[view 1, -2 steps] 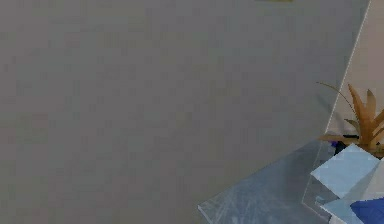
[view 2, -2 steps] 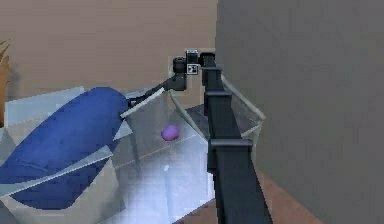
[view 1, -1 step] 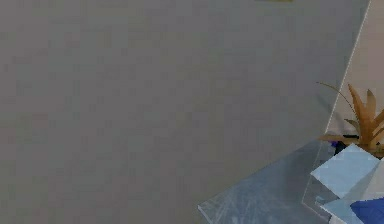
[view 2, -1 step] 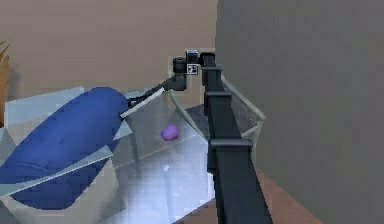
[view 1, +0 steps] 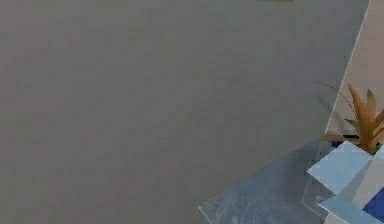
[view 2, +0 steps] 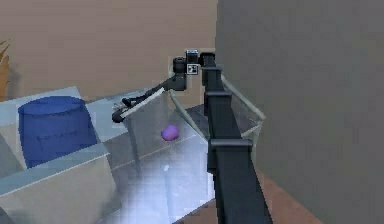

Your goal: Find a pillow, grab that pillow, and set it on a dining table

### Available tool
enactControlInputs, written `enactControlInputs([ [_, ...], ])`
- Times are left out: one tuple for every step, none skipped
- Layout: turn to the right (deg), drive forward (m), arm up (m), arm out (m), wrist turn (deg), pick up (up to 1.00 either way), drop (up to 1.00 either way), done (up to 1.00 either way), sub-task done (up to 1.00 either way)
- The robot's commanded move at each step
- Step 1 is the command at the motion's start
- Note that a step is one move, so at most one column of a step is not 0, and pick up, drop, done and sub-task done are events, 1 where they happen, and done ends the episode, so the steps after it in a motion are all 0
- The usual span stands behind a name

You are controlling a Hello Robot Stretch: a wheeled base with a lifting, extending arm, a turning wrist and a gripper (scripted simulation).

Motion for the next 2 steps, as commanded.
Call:
enactControlInputs([
  [0.0, 0.0, 0.04, 0.0, 0.0, 0.0, 0.0, 0.0, 0.0],
  [0.0, 0.0, 0.0, -0.08, 0.0, 0.0, 0.0, 0.0, 0.0],
])
